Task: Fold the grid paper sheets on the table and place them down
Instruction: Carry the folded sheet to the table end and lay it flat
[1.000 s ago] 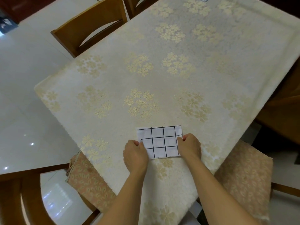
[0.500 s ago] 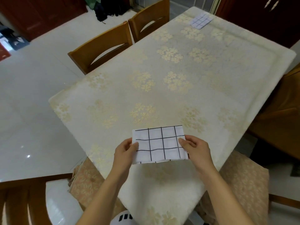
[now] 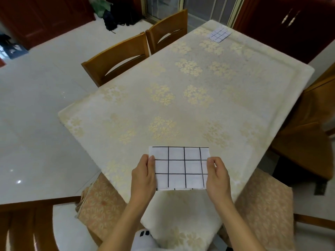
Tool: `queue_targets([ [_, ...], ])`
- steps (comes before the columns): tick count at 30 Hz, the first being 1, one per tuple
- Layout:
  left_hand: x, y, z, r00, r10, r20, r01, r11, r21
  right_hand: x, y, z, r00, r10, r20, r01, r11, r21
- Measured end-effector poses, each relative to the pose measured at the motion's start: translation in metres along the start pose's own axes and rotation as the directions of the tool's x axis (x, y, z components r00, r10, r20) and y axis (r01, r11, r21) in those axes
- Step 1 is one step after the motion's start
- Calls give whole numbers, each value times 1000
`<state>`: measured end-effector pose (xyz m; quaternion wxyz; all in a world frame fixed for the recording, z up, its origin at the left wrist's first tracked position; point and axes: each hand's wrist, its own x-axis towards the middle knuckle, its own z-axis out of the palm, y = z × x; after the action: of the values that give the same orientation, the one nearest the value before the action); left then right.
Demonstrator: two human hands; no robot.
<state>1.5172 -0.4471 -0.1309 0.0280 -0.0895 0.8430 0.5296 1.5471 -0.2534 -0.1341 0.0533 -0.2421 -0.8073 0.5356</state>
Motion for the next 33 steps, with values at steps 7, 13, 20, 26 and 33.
queue_targets([
  [7, -31, 1, 0, 994, -30, -105, 30, 1000, -4, -13, -2, -14, 996, -83, 12, 84, 996, -32],
  [13, -79, 2, 6, 952, -73, -297, 64, 997, -41, -22, 1, -27, 974, -165, 153, 167, 986, 3],
  [20, -164, -6, -7, 835, -143, -531, 148, 988, -33, -61, 7, -23, 881, -277, 384, 288, 957, 30],
  [26, -229, -31, -36, 677, -268, -686, 290, 953, -87, -106, -2, 9, 731, -333, 595, 382, 923, 47],
  [33, -305, -53, -72, 431, -374, -821, 393, 897, -202, -177, -17, 49, 553, -345, 758, 446, 892, 81],
])
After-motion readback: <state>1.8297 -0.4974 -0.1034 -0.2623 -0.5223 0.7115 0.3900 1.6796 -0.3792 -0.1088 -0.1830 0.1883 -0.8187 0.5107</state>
